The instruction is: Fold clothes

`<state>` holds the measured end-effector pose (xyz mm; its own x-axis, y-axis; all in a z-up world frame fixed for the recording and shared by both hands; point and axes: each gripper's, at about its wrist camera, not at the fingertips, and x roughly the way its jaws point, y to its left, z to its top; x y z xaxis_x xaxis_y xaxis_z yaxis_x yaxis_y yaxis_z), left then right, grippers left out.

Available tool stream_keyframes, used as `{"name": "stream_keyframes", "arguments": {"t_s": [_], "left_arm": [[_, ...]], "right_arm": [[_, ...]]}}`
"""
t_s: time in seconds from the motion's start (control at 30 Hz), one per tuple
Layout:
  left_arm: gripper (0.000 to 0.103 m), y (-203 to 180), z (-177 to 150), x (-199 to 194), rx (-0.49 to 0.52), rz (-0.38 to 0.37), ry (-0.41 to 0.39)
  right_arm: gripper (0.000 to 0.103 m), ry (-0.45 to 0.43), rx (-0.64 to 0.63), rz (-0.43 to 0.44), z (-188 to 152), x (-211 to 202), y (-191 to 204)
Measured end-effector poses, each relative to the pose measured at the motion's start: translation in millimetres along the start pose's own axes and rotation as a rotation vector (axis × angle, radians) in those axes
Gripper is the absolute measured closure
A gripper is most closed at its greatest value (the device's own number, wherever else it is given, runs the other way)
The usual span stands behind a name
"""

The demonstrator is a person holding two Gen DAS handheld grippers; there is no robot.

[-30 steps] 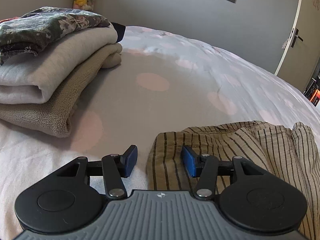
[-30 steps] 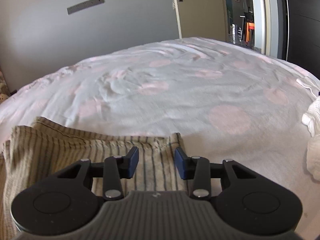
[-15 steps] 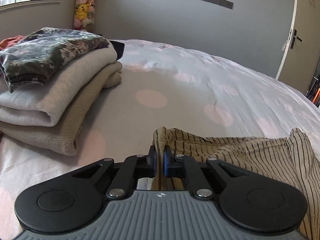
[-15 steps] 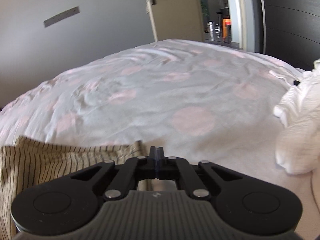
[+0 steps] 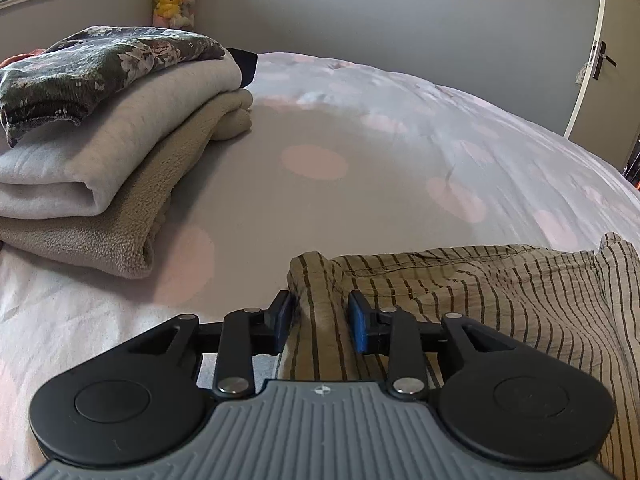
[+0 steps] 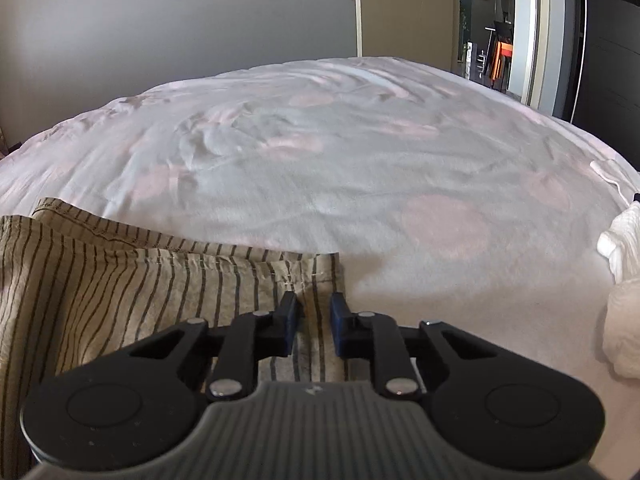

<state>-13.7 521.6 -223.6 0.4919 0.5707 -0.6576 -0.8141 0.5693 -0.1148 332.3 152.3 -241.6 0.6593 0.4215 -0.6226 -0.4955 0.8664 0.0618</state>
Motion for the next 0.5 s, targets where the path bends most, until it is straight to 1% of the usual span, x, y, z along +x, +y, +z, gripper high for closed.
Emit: {"name": "stream_keyframes", "arguments": {"t_s": [0.03, 0.1, 0.17, 0.27, 0.37, 0.47, 0.5], "left_arm": [[0.075, -0.1, 0.3, 0.1, -0.001, -0.006, -0.003], [0.089, 1.9, 1.6, -0.1, -0.014, -0.027, -0.013], [0.098, 3.2, 3.4, -2.5, -0.02, -0.034, -0.031], [0.1, 3.4, 6.6, -9.3, -0.015, -0.021, -0.077], [0.1, 4.9, 10.8, -16.5, -0.012, 0.017, -0.121], [0.1, 11.1, 13.1, -15.4, -0.028, 0.043, -0.121], [0.1, 12.8, 13.0, -13.0, -0.034, 0.045, -0.108]], "right_arm": [[0.102, -0.009, -0.001, -0.004, -0.9, -0.8, -1.0], [0.103, -0.031, 0.024, -0.007, 1.3, -5.3, -4.5], [0.103, -0.053, 0.046, -0.028, 4.2, -10.8, -8.8], [0.103, -0.078, 0.084, -0.086, 7.3, -15.2, -19.4], [0.103, -0.087, 0.14, -0.153, 9.2, -17.8, -33.5], [0.103, -0.084, 0.167, -0.222, 9.6, -18.0, -45.6], [0.103, -0.079, 0.179, -0.227, 9.0, -17.5, -49.0]]}}
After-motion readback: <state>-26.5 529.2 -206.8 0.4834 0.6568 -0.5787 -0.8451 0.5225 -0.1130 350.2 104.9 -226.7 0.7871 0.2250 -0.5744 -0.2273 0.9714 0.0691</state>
